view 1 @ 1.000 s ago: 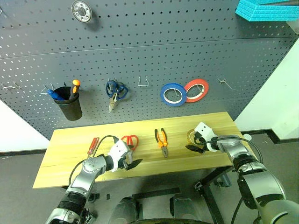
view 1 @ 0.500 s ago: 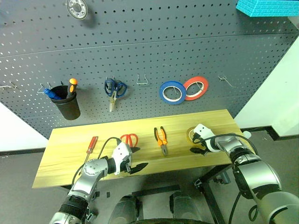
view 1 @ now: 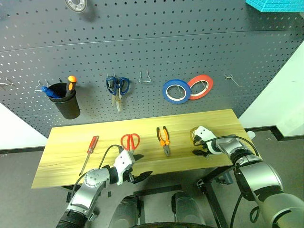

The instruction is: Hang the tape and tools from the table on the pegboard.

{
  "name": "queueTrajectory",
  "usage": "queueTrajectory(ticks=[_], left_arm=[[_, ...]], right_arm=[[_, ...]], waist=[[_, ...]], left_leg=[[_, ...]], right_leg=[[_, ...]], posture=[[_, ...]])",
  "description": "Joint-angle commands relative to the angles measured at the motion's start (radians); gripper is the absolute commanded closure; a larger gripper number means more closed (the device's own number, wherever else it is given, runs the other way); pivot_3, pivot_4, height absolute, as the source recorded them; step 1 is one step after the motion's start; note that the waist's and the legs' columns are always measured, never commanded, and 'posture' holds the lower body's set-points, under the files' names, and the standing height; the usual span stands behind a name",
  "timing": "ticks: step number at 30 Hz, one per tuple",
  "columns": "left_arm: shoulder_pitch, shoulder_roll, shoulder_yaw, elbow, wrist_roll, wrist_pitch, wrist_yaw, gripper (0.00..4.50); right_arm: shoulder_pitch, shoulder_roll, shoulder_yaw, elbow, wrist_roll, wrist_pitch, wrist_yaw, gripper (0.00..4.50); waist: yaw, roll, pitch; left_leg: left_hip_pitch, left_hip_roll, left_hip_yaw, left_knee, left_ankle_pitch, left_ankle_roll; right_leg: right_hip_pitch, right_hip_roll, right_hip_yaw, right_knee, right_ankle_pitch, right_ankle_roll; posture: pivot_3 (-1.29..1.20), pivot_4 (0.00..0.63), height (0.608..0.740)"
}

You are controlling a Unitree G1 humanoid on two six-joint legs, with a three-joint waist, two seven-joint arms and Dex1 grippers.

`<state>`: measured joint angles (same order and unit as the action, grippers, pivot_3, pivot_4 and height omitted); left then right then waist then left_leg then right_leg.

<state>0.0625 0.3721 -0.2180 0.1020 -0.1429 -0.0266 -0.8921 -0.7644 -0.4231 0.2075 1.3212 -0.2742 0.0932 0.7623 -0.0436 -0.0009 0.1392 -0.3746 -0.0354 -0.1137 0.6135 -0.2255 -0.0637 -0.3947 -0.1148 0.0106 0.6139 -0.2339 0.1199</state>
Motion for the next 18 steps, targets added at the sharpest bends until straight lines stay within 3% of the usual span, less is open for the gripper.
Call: queueTrajectory(ticks=[1,7,14,18], left_arm=[[-0.001,0.008,0.016,-0.044,-0.018,0.003,0.008,0.47],[-0.008,0.008,0.020,-0.044,-0.021,0.007,0.017,0.47],[-0.023,-0.003,0.041,-0.039,-0.009,-0.035,0.063,0.47],[-0.060,-0.046,0.082,-0.010,-0.014,-0.139,0.132,0.47]], right_arm=[[-0.003,-0.001,0.009,0.015,-0.022,0.017,-0.018,1.91],[-0.003,0.001,0.005,0.013,-0.017,0.014,-0.027,3.96],[0.033,-0.056,-0.027,-0.059,-0.001,-0.077,-0.141,4.03],[0.205,-0.157,-0.007,-0.290,-0.051,-0.210,-0.275,4.03]], waist=[[0.000,0.000,0.000],[0.000,-0.001,0.000],[0.002,0.000,0.001],[0.010,0.002,0.002]], left_leg=[[0.000,0.000,0.000,0.000,0.000,0.000],[0.000,0.000,0.000,0.000,0.000,0.000],[-0.001,0.000,0.000,0.000,0.000,0.000],[-0.004,-0.002,0.000,0.000,0.000,0.000]], right_leg=[[0.000,0.000,0.000,0.000,0.000,0.000],[0.000,0.000,0.000,0.000,0.000,0.000],[0.000,0.000,0.000,-0.001,0.000,0.000],[-0.003,-0.002,0.000,-0.001,-0.001,0.002]], posture=[[0.03,0.135,0.740],[0.03,0.130,0.740],[0.00,0.116,0.740],[-0.04,0.111,0.740]])
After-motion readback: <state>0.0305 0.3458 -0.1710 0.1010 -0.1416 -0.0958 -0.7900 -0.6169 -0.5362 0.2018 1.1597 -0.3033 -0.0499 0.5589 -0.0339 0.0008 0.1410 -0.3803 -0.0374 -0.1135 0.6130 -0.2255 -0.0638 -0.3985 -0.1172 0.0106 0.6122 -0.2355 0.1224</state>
